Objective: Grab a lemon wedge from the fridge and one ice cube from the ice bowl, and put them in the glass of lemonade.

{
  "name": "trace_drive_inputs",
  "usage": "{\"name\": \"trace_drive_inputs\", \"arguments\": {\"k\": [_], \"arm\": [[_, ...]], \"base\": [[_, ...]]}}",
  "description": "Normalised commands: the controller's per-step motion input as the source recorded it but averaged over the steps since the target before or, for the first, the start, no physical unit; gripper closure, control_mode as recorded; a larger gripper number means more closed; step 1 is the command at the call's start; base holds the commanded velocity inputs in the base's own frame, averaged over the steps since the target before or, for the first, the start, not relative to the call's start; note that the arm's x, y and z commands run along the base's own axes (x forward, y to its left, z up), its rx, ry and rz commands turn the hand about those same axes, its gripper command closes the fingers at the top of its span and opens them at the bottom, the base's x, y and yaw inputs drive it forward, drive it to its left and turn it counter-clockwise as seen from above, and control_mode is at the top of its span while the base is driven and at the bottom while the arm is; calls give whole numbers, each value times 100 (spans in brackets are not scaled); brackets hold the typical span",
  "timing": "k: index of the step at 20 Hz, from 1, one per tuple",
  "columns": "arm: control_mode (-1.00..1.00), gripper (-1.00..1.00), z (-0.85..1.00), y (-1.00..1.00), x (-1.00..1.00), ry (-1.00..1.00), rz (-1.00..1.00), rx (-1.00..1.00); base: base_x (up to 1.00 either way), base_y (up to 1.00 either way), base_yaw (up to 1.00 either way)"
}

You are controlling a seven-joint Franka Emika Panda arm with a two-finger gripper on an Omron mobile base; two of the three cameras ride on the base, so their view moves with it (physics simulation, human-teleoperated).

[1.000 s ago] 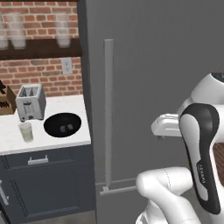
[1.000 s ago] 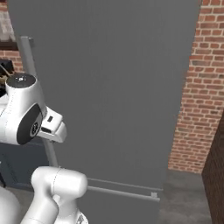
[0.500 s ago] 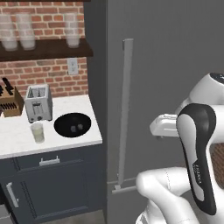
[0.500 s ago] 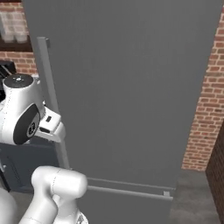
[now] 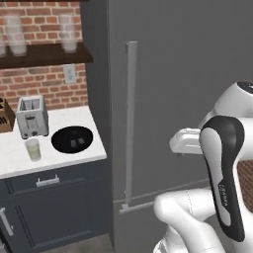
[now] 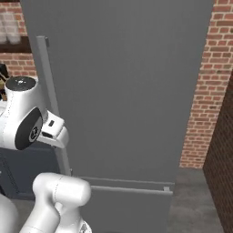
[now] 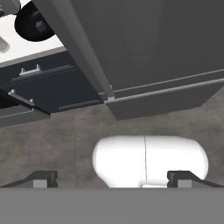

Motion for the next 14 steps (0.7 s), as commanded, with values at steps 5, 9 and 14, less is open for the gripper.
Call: {"name": "trace_drive_inputs", "arguments": {"k": [5,9,14], "arm": [[100,-100,0,0,0,0,0,0],[100,-100,0,0,0,0,0,0],[100,-100,0,0,0,0,0,0]], "base": [[-47,0,-4],[-36,1,0],[-14,12,6]]}}
